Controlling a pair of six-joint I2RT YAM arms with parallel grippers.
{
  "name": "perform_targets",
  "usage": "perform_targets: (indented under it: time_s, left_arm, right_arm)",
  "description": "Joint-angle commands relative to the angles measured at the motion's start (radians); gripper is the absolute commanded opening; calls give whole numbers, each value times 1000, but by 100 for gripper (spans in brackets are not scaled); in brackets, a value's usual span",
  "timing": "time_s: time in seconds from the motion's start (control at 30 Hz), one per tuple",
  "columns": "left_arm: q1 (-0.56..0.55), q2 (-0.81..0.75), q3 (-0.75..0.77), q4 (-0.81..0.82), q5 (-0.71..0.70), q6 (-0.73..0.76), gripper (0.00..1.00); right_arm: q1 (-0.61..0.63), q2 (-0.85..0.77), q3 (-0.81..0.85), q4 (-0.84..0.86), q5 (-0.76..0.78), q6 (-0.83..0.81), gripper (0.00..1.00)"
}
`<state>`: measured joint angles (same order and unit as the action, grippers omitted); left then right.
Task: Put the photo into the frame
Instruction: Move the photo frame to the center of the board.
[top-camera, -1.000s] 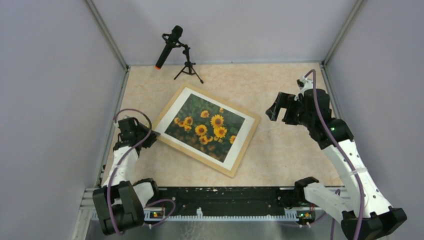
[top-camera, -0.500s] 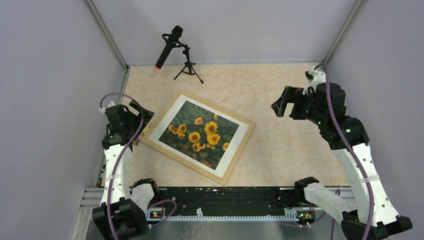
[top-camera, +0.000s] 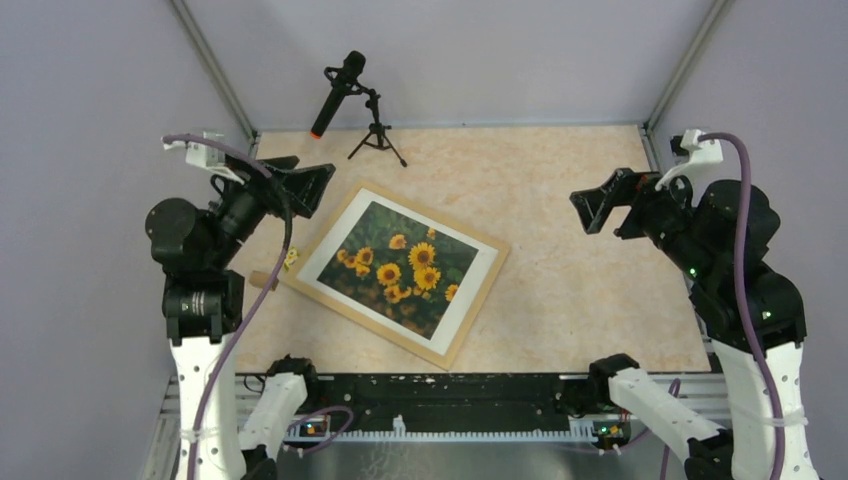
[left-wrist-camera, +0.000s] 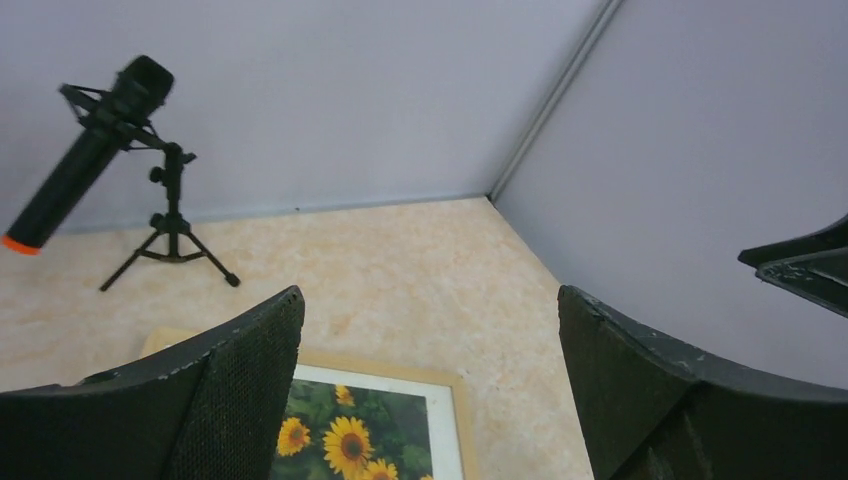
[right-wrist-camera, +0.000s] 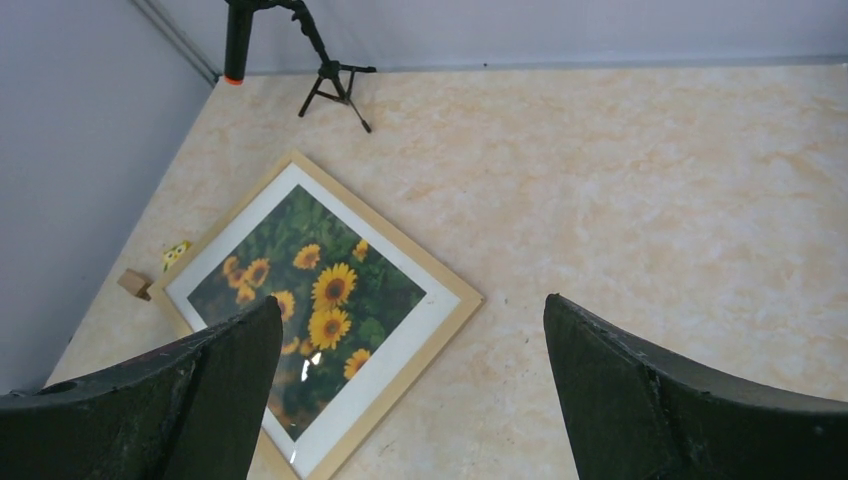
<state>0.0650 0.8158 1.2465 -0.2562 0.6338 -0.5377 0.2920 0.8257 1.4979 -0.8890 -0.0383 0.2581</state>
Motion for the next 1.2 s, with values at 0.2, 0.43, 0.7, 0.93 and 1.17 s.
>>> perform_targets:
  time_s: [0.2,0.43,0.7,0.93,1.17]
  left_arm:
    - [-4,306,-214,-91,-408,122,99]
    - [93,723,-103,-99,-337,220,98]
    - [156,1019,6,-91,-102,298,95]
    - [161,1130,6,-94,99,274,89]
    - [159,1041,-73,39,285,173,79]
  right_arm:
    - [-5,-63,-146,107,-148,45,99]
    - [-5,-83,-327,200,-219,52,99]
    - [-5,-70,-428,276,-287,47,99]
    - [-5,-66,-435,271,-283,18,99]
    - [-5,-63,-452,279,-282,21,99]
